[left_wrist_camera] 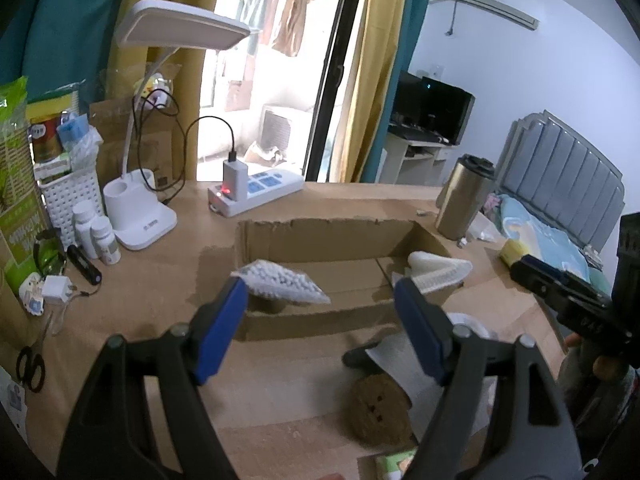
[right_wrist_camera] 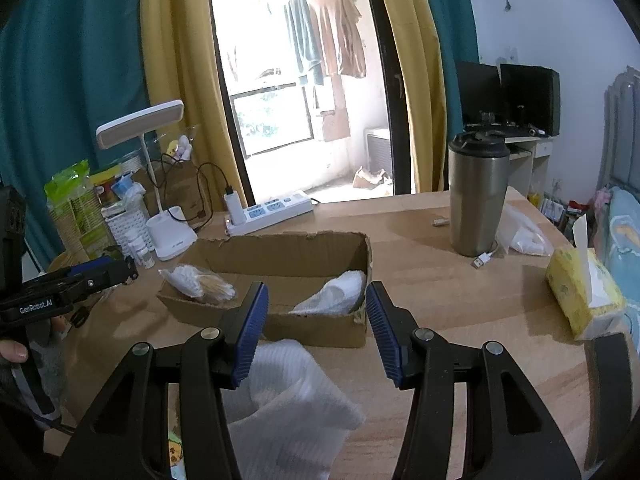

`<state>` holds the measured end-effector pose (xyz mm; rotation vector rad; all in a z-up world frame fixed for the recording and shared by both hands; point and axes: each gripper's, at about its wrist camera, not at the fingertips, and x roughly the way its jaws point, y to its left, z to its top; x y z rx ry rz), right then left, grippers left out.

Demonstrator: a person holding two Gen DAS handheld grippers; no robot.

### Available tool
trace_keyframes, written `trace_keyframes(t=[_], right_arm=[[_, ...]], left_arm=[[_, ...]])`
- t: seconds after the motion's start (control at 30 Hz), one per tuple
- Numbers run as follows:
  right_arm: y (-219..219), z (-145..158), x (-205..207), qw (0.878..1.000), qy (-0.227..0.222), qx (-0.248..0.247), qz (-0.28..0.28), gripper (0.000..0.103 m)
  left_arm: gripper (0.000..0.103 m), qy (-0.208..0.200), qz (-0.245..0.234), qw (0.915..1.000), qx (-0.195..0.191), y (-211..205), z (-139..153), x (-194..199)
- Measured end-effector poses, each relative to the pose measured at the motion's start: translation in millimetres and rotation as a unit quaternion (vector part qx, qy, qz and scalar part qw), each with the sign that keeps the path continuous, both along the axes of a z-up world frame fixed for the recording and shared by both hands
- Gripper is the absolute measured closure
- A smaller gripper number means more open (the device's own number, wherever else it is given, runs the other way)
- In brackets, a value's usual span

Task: Organize soft objects
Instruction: 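Reach the right tool to the white cloth on the desk and grasp it, then lift the white cloth with the right tool while the left tool grasps the cartoon tissue pack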

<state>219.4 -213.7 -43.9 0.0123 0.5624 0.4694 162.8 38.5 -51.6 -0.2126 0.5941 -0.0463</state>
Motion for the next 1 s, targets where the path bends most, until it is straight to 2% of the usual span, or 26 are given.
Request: trace_keyframes(t=[0.5,1.0], right_arm=[[0,-20,-11,1.000,0.028,-0.003,0.008,0.049],[16,-59,-5,0.995,0.092,-0.029,0.028,0.048]], left_arm=[[0.025,0.024,-0.002,0.9997,-0.003,-8,-20,-10],[0.025,0.051,0.002,0.9987,-0.003,-8,-35,-18]])
